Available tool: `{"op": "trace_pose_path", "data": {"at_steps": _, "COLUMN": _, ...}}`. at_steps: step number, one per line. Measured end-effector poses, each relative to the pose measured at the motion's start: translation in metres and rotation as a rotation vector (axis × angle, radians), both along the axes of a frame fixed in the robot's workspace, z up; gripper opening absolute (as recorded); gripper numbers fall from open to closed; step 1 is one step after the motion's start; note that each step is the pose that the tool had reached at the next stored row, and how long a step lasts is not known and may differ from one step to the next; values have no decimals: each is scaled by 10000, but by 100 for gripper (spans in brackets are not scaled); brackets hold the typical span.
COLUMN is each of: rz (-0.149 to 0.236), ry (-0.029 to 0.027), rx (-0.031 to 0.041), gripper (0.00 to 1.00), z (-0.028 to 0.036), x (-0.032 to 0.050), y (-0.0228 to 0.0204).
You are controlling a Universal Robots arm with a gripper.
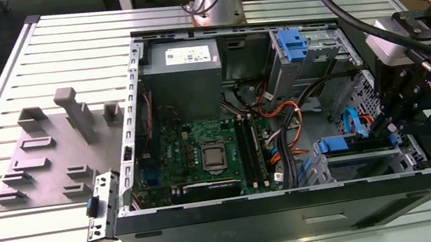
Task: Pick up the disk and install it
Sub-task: 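Insert the second disk wire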
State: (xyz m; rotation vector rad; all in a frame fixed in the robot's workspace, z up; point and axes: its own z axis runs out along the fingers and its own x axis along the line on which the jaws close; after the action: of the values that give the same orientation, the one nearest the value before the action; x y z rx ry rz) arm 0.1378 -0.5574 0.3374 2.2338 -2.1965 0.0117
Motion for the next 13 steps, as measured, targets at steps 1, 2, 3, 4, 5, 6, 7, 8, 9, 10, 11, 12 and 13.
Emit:
{"op": "trace_pose_path", "data": {"at_steps": 1, "rz": 1, "ry": -41, "rx": 0, "gripper": 16, "z": 0, "x": -21, "y": 0}}
{"op": "trace_pose_path", "data": {"at_steps": 2, "rz": 1, "ry": -77, "rx": -1, "gripper": 16, "z": 0, "x": -38, "y": 0}}
{"op": "trace_pose_path", "data": {"at_steps": 3, "rz": 2, "ry": -109, "rx": 0, "gripper": 16, "z": 0, "x": -54, "y": 0}}
{"op": "trace_pose_path", "data": {"at_steps": 4, "rz": 1, "ry": -135, "rx": 1, "gripper": 16, "z": -2, "x": -62, "y": 0}}
{"op": "trace_pose_path", "data": {"at_steps": 5, "rz": 0, "ry": -153, "rx": 1, "gripper": 16, "z": -3, "x": -63, "y": -1}}
{"op": "trace_pose_path", "data": {"at_steps": 6, "rz": 2, "ry": -175, "rx": -2, "gripper": 16, "z": -7, "x": -63, "y": 0}}
{"op": "trace_pose_path", "data": {"at_steps": 7, "rz": 1, "ry": -179, "rx": -2, "gripper": 16, "z": -10, "x": -63, "y": 0}}
{"op": "trace_pose_path", "data": {"at_steps": 8, "rz": -2, "ry": -180, "rx": -1, "gripper": 16, "z": -18, "x": -63, "y": 0}}
{"op": "trace_pose_path", "data": {"at_steps": 9, "rz": -16, "ry": -181, "rx": -2, "gripper": 16, "z": -22, "x": -63, "y": 0}}
{"op": "trace_pose_path", "data": {"at_steps": 10, "rz": -38, "ry": -181, "rx": -5, "gripper": 16, "z": -24, "x": -63, "y": 0}}
{"op": "trace_pose_path", "data": {"at_steps": 11, "rz": -73, "ry": -181, "rx": -3, "gripper": 16, "z": -28, "x": -63, "y": 0}}
{"op": "trace_pose_path", "data": {"at_steps": 12, "rz": -102, "ry": -181, "rx": -1, "gripper": 16, "z": -33, "x": -62, "y": 0}}
{"op": "trace_pose_path", "data": {"at_steps": 13, "rz": -126, "ry": -181, "rx": -2, "gripper": 16, "z": -37, "x": -61, "y": 0}}
